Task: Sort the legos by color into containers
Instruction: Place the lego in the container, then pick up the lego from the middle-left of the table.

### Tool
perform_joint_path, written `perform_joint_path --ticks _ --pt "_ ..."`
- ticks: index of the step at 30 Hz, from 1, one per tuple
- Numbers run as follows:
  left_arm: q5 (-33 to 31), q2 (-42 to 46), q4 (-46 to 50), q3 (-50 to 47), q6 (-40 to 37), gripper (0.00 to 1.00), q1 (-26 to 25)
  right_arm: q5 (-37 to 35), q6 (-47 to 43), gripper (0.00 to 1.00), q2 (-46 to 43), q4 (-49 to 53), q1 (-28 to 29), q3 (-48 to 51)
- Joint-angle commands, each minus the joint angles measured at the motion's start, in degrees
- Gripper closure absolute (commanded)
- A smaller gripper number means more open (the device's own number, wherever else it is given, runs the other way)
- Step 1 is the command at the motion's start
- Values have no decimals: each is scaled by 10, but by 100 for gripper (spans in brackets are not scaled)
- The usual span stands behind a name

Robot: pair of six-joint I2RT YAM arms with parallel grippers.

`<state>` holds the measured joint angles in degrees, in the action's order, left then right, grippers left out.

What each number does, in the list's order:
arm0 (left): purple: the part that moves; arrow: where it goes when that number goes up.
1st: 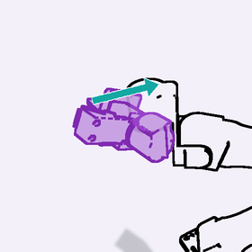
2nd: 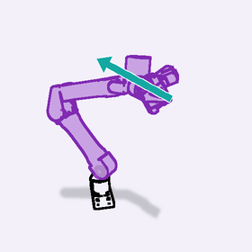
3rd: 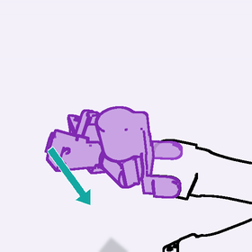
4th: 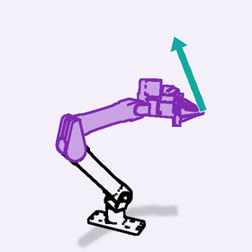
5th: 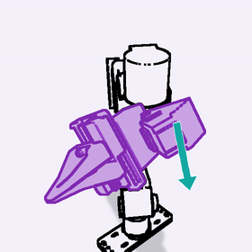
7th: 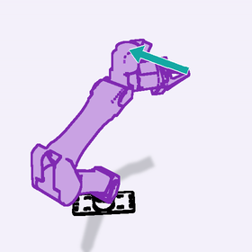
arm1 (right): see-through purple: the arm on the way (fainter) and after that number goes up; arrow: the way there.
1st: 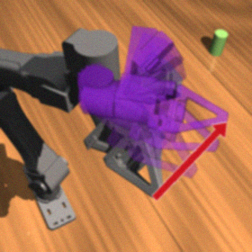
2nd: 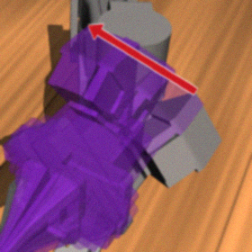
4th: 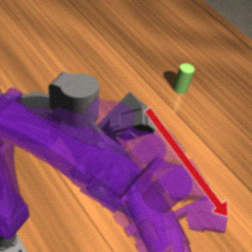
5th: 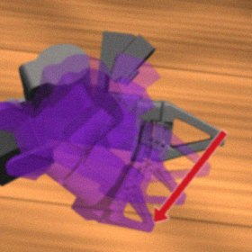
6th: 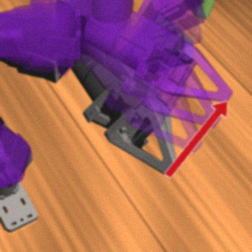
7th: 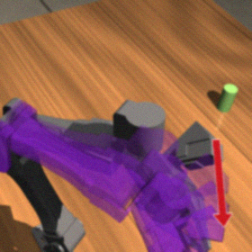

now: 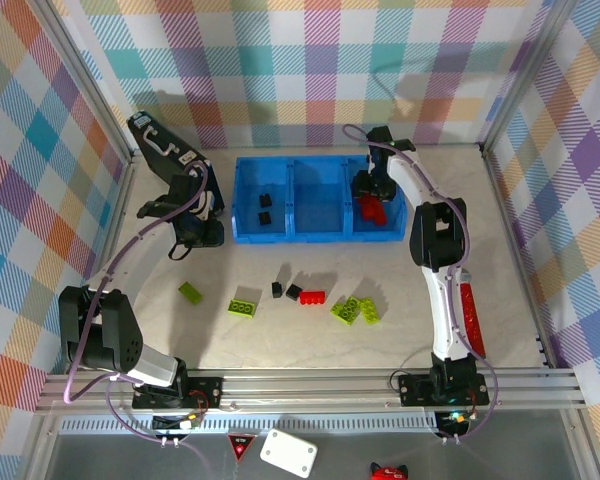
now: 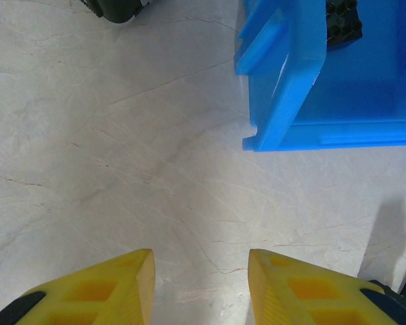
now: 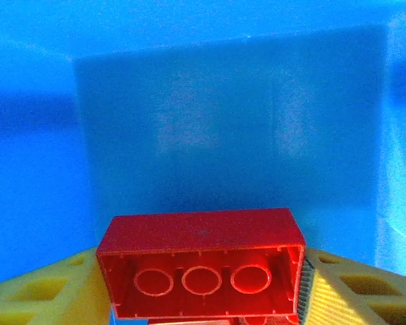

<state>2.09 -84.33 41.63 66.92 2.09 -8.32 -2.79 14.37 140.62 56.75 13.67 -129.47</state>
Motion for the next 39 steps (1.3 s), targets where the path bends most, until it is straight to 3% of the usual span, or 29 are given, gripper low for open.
perform_joint_path --ticks 1,15,23,30,39 --pt "9 5 -3 -6 4 59 6 0 0 33 -6 17 0 8" --pt "8 5 -2 -9 5 58 6 -8 2 22 -70 33 4 25" --pt "5 8 -4 -12 7 58 6 -11 2 21 -122 44 5 49" --pt "0 13 3 -13 23 57 -9 10 6 21 -218 30 10 139" --pt "-6 -2 36 -8 76 53 -68 33 14 22 -351 -11 22 300"
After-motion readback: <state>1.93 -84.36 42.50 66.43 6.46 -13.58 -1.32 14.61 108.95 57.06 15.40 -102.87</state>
